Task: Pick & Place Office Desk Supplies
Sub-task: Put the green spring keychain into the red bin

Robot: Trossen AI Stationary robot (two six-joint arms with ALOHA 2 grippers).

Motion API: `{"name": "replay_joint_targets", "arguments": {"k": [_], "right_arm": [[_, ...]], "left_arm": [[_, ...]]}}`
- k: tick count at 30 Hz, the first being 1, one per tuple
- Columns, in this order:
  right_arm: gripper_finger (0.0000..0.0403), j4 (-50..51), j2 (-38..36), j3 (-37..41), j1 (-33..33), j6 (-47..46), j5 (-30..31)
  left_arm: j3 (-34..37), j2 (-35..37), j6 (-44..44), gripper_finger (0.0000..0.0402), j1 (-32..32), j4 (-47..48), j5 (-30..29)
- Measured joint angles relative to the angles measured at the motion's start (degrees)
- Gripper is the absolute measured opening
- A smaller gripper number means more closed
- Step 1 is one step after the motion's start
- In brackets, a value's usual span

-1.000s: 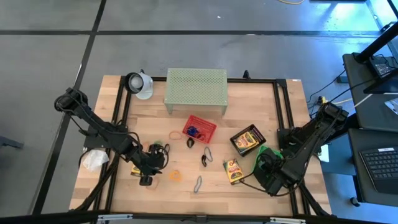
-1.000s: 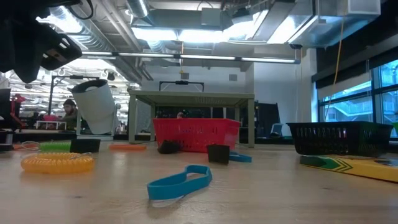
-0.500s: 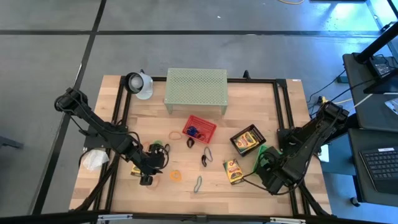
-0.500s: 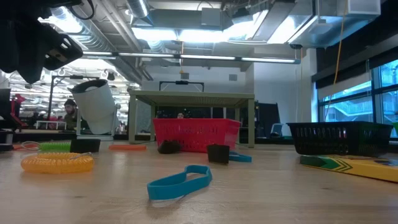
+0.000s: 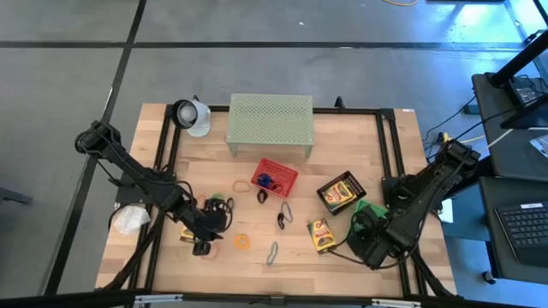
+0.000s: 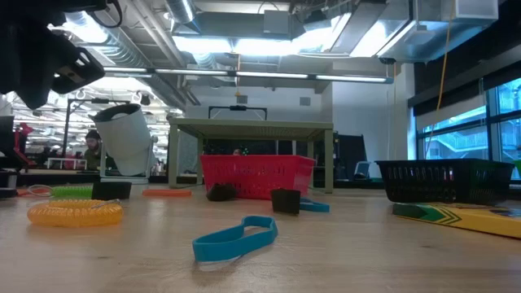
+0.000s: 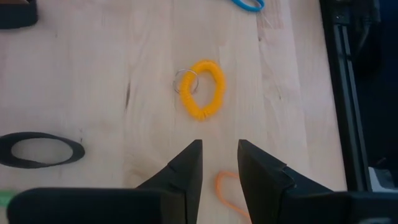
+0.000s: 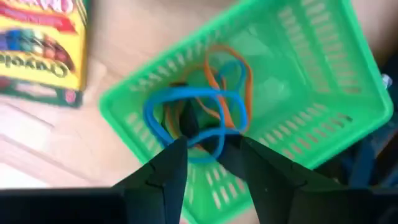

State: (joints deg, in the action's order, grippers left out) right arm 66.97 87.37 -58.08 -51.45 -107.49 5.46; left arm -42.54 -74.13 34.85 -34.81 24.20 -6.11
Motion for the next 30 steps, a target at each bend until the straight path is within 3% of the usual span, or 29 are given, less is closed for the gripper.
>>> {"name": "replay_joint_targets", "arguments": {"k": [7,11,14,25,30], "right_arm": [[0.0146,6.4,0.0,0.0,0.0,-4.8,5.3],[0.0146,5.4,0.0,-0.8,-0.7,-5.7,13.9],[0.0146,1.8,0.0,-2.7,-1.6,-4.5,23.9],[0.0146,-7.9,0.0,-11.6,-0.5,19.9,49.7],[0.0145,-7.8,0.0,-14.0,1.6,28.9,55.7]], "left_arm": [[0.0,0.0,-1.5,0.0095,0.5,0.0,-4.9],[0.0,-0.1,-3.7,0.0095,2.3,0.8,-11.0],[0.0,-1.3,-4.1,0.0097,5.0,2.6,-12.6],[0.0,-6.3,2.4,0.0157,17.3,4.9,-1.8],[-0.3,-8.1,4.9,0.0159,21.5,8.7,1.3]]}}
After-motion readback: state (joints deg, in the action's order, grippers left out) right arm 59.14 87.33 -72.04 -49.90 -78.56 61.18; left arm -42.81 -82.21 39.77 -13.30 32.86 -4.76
